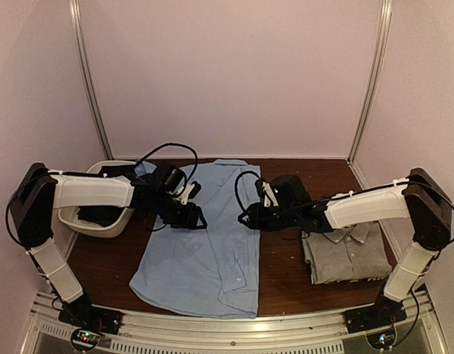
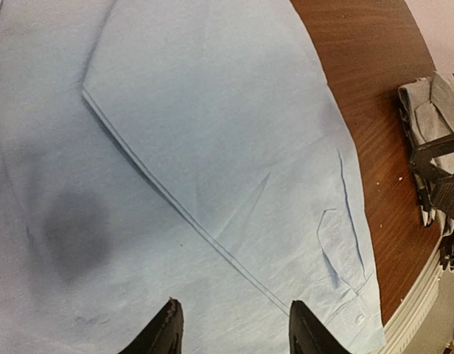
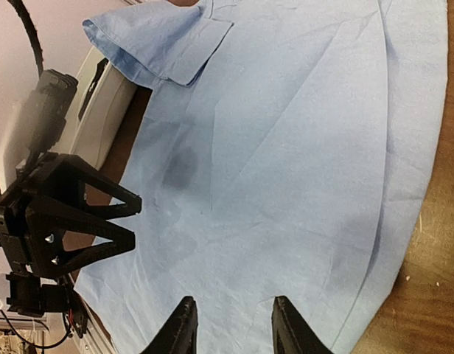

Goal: Fold and stack the long sleeve shirts
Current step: Move the 1/3-folded shirt to the center of the board.

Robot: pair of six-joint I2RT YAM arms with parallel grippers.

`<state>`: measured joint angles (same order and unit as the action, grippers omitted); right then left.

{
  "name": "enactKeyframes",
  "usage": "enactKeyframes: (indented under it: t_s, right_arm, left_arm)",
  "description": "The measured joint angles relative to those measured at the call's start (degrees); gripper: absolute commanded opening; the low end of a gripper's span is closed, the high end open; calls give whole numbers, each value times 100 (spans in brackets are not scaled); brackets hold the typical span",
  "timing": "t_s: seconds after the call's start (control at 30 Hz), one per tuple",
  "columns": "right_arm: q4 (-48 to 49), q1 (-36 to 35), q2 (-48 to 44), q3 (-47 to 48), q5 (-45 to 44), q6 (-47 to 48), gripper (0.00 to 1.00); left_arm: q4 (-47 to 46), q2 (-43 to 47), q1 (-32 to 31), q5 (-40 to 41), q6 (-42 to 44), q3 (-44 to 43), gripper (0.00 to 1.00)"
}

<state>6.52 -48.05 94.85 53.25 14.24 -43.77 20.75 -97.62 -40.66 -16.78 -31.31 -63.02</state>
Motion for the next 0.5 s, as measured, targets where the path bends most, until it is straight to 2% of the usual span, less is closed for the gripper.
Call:
enactKeyframes:
  t_s: [0.2,0.5]
  right_arm:
    - [573,413,949,393,424,-37,36]
    - [962,715,1845,503,866,-122,34]
  left_arm:
    - [-66,-7,361,55,-39,105,49]
    - [-133,-236,391,96,-61,258,49]
